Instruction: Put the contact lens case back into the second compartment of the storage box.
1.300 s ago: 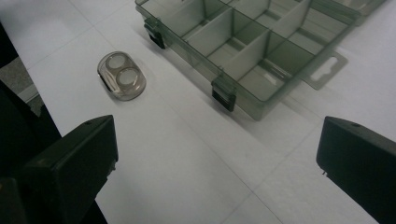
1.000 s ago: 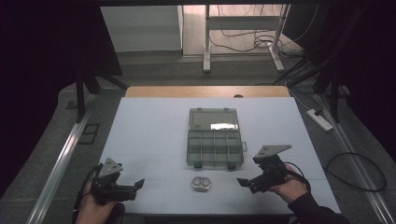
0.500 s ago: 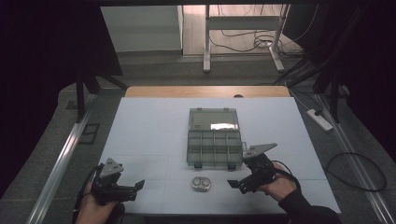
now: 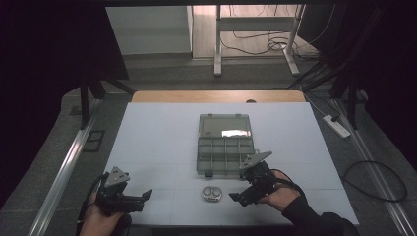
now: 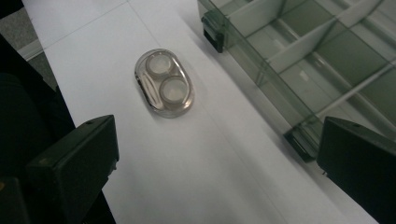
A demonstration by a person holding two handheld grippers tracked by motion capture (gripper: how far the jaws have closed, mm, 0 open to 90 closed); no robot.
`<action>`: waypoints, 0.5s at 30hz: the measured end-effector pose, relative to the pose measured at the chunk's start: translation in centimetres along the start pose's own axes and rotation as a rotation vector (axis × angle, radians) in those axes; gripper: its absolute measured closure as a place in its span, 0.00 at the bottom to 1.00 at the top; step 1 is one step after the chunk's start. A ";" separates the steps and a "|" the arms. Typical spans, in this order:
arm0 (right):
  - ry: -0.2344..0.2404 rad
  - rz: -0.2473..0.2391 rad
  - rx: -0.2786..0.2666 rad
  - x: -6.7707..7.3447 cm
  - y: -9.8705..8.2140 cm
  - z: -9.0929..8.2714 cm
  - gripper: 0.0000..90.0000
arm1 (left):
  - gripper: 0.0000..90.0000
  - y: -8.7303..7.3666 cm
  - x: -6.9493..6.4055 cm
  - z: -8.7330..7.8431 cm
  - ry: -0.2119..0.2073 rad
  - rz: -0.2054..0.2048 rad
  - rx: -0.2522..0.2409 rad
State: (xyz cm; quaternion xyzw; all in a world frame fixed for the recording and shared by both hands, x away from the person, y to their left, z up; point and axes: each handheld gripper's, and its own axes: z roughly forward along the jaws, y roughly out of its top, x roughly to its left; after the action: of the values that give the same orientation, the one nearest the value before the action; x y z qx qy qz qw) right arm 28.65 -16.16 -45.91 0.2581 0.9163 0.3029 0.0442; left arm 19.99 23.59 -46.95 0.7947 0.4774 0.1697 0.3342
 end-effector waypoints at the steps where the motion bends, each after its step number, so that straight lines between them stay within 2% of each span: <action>1: 0.004 -0.005 0.005 0.1 0.1 0.1 0.00 | 0.02 0.0 0.0 0.0 0.000 0.000 0.000; 15: 0.026 -0.032 0.039 1.0 1.5 1.8 0.00 | 0.02 -0.1 0.2 -0.1 -0.005 -0.011 -0.012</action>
State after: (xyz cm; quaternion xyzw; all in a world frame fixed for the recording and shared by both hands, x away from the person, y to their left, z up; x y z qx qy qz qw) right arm 28.88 -13.67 -46.47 0.2401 0.9265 0.2878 0.0321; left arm 19.94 23.80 -46.92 0.7905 0.4799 0.1686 0.3411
